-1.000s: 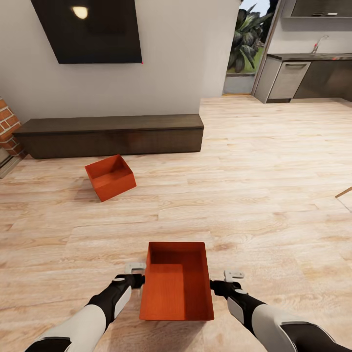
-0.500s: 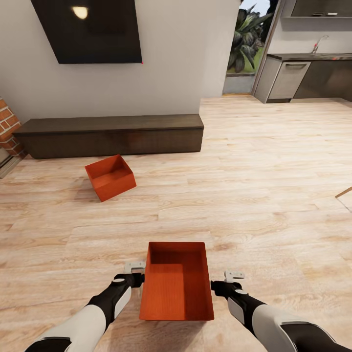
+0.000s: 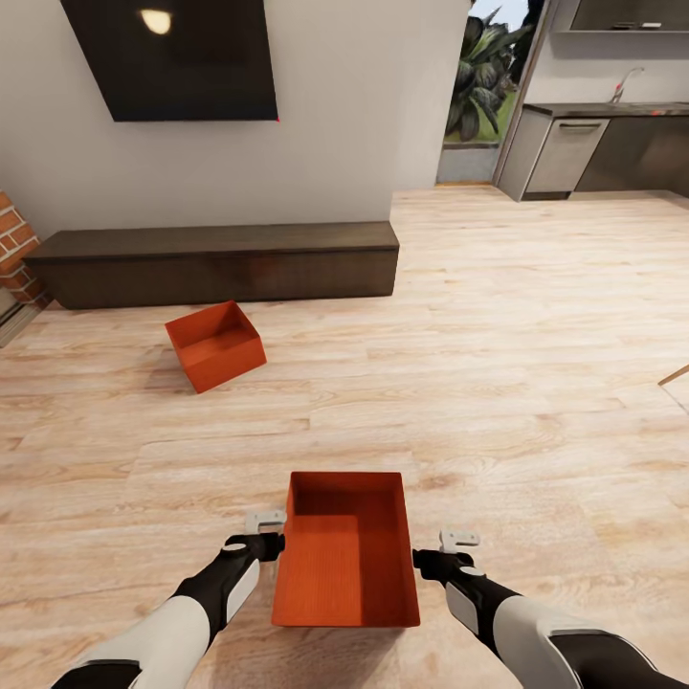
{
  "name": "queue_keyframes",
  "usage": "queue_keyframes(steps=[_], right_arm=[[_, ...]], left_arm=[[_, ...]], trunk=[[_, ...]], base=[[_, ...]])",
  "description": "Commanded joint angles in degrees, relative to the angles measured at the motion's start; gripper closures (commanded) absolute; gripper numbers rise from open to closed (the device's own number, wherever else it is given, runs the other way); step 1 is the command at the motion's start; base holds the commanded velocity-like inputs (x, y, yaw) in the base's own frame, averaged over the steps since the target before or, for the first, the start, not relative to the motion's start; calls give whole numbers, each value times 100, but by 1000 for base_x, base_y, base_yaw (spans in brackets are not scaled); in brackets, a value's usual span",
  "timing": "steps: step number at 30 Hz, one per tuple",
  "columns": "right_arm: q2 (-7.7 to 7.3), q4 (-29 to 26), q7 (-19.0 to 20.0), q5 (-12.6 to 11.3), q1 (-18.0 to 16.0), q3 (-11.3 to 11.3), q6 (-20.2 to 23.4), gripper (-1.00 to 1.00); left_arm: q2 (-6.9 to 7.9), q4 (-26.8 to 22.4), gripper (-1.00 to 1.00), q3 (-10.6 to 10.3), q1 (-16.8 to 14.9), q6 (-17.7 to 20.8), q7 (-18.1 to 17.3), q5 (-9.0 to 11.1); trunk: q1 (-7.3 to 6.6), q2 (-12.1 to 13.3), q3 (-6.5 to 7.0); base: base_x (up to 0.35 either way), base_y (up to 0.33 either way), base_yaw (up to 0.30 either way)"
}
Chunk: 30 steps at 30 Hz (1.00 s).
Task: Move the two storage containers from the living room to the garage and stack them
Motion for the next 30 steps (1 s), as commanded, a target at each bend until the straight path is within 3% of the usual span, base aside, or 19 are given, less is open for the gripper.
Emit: queue_keyframes(steps=[1, 4, 13, 30], right_arm=[[0, 9, -8, -35, -5, 2, -28, -100], [19, 14, 69, -25, -5, 16, -25, -100], [25, 15, 81, 538, -5, 11, -63, -100], [24, 15, 71, 516, -5, -6, -68, -100]], left_arm=[[-1, -12, -100, 19, 1, 44, 12, 1], [0, 12, -100, 24, 2, 54, 12, 13], [7, 27, -100, 25, 2, 55, 19, 15], [9, 35, -100, 20, 2, 55, 17, 16]], trunk=[[22, -44, -22], [88, -164, -76], [286, -525, -238], [659, -1207, -543]], base=[[0, 0, 0], [0, 0, 0], [0, 0, 0], [0, 0, 0]])
